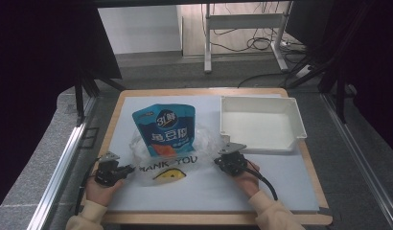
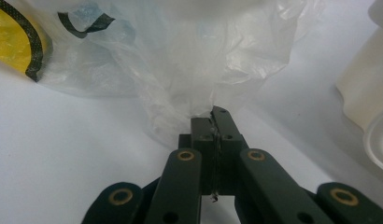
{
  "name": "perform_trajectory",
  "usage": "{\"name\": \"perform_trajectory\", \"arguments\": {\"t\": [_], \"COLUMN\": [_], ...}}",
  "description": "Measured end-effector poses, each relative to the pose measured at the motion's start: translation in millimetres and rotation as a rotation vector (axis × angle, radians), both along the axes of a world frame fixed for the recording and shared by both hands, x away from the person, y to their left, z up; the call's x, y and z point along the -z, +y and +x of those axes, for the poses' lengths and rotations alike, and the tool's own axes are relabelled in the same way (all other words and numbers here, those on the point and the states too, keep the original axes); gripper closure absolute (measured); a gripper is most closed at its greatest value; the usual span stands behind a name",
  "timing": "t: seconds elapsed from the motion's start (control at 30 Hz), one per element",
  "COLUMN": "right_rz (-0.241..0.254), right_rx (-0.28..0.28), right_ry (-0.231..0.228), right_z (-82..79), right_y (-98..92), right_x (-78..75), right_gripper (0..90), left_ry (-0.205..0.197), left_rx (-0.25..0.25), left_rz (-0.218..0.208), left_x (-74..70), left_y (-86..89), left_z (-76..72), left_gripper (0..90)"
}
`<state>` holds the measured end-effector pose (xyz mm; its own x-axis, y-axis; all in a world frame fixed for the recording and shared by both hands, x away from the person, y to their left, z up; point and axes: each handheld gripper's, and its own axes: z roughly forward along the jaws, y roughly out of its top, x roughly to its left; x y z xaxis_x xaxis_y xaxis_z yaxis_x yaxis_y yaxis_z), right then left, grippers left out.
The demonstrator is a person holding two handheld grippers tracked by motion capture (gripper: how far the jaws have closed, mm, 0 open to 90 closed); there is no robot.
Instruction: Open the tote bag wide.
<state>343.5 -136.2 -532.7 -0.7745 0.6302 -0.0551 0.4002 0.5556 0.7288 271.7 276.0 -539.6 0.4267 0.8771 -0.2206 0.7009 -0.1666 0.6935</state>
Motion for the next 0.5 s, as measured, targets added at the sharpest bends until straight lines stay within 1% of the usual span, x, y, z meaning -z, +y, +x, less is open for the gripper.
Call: {"name": "perform_trajectory", "arguments": {"t": [0.03, 0.07, 0.2, 0.3, 0.5], "right_rz": [-0.001, -0.003, -0.004, -0.003, -0.004], "right_rx": [0.001, 0.001, 0.001, 0.001, 0.001], "right_ry": [-0.002, -0.004, -0.005, -0.006, -0.009], "right_z": [-0.3, -0.4, -0.5, -0.4, -0.7], "right_y": [0.1, 0.1, 0.1, 0.1, 0.4], "right_x": [0.0, 0.2, 0.3, 0.4, 0.5], "right_gripper": [88.6, 88.6, 88.6, 88.5, 88.5], "left_ry": [0.005, 0.005, 0.026, 0.032, 0.026], "left_rx": [0.006, 0.006, 0.001, -0.009, -0.008], "left_rz": [0.011, 0.011, -0.013, -0.023, -0.017], "left_x": [2.1, 2.9, 8.3, 9.3, 9.6], "left_y": [-1.7, -2.0, 1.3, 3.2, 2.7], "left_z": [0.6, 0.9, 2.8, 3.7, 4.1], "left_gripper": [89.9, 90.0, 89.9, 89.9, 89.8]}}
